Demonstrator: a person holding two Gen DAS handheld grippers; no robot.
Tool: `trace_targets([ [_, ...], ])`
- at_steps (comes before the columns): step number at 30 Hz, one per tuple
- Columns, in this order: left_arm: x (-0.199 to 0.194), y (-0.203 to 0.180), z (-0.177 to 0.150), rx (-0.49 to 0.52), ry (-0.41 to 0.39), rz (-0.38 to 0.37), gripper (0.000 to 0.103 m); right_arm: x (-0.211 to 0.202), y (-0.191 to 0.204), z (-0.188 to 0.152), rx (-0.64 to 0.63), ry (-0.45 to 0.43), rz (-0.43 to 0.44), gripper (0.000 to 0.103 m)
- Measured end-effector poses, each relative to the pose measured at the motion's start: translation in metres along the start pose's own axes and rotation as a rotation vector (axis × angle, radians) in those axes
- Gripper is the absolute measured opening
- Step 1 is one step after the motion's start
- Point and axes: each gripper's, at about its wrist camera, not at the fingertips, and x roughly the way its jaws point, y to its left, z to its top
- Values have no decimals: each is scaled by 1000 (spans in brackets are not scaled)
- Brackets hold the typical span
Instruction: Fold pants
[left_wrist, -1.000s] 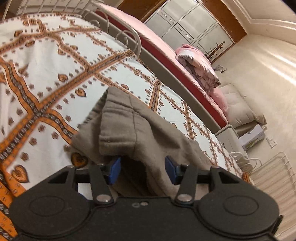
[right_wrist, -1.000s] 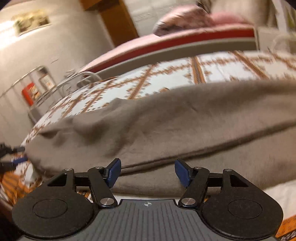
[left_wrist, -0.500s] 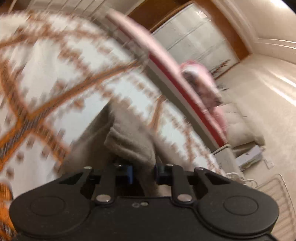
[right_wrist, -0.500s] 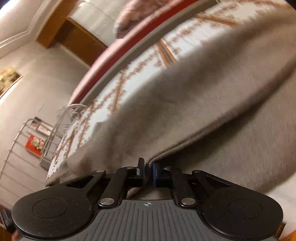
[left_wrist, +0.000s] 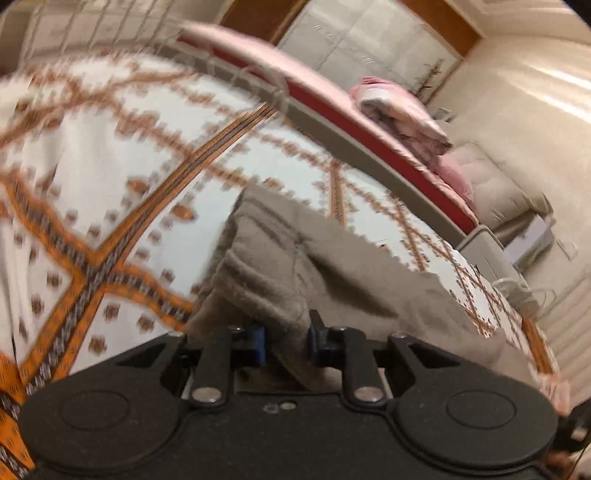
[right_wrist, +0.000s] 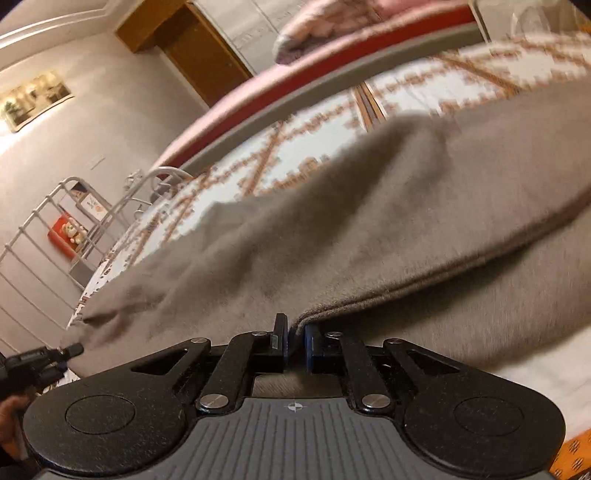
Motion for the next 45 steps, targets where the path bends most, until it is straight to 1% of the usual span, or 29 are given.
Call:
trace_targets([
  [2, -5, -7, 3, 27, -25, -16, 11, -14, 9, 4, -2, -47, 26, 9],
  [4, 2, -7, 0, 63, 33, 49, 11, -19, 13, 4, -27, -57, 24, 9],
  [5, 10, -4, -3, 62, 81, 76, 14, -14, 11, 1, -36, -24, 3, 9],
  [7, 11, -5, -4, 90, 80, 90, 16, 10, 9, -2, -19, 96, -54, 9],
  [8, 7, -10, -3, 99, 78, 100, 18, 6, 3, -1, 14, 83, -26, 10],
  [9, 2, -16, -1, 122, 80, 118, 21, 0, 3, 4, 21, 75, -26, 25],
  [11, -4, -26, 1, 179, 96, 172, 26, -22, 4, 12, -23, 26, -74, 37],
  [13, -12, -30, 3, 185, 96, 211, 30, -44, -4, 19, -45, 2, -74, 37],
  [15, -28, -39, 6, 188, 62, 220, 30, -69, -22, 29, -43, -36, -91, 37],
  [17, -38, -57, 11, 226, 21, 207, 37, -91, -47, 47, 8, -76, -115, 37],
  [18, -40, -70, 13, 251, 4, 196, 47, -101, -59, 52, 30, -96, -131, 37],
  [19, -40, -80, 12, 270, 1, 182, 63, -109, -72, 59, 53, -115, -151, 37],
  [20, -34, -90, 11, 291, 15, 170, 69, -114, -88, 65, 87, -129, -174, 37],
  [24, 10, -104, -10, 332, 132, 169, 57, -115, -147, 80, 314, -135, -192, 37],
  [25, 20, -104, -17, 342, 156, 171, 58, -113, -157, 78, 361, -135, -191, 37],
  [27, 38, -108, -28, 405, 217, 239, 57, -109, -173, 82, 418, -112, -188, 37],
  [28, 44, -110, -31, 437, 228, 265, 62, -108, -179, 83, 436, -95, -194, 37],
  [29, 46, -111, -33, 447, 228, 268, 67, -104, -184, 84, 453, -79, -197, 37],
  [30, 48, -112, -35, 452, 234, 259, 76, -103, -188, 86, 459, -76, -191, 37],
  [33, 50, -116, -39, 476, 234, 267, 84, -100, -194, 95, 442, -87, -186, 36],
  [34, 51, -117, -39, 472, 236, 265, 85, -99, -195, 98, 442, -89, -183, 35],
  [35, 52, -116, -38, 472, 237, 263, 86, -98, -196, 100, 433, -92, -189, 14],
  [36, 52, -114, -38, 469, 238, 259, 86, -99, -194, 103, 403, -92, -217, 9],
  [39, 50, -114, -37, 458, 237, 252, 86, -110, -178, 107, 369, -149, -200, 8],
  [40, 50, -114, -37, 457, 237, 251, 86, -125, -170, 107, 353, -184, -182, 7],
  [41, 50, -113, -37, 456, 236, 248, 86, -139, -162, 105, 336, -213, -170, 1],
  [43, 49, -113, -36, 453, 237, 244, 86, -167, -152, 100, 289, -257, -176, 1],
  [44, 49, -113, -36, 451, 237, 242, 86, -176, -152, 94, 289, -264, -191, 1],
  [45, 49, -113, -36, 448, 238, 242, 86, -180, -157, 89, 306, -241, -209, 1],
])
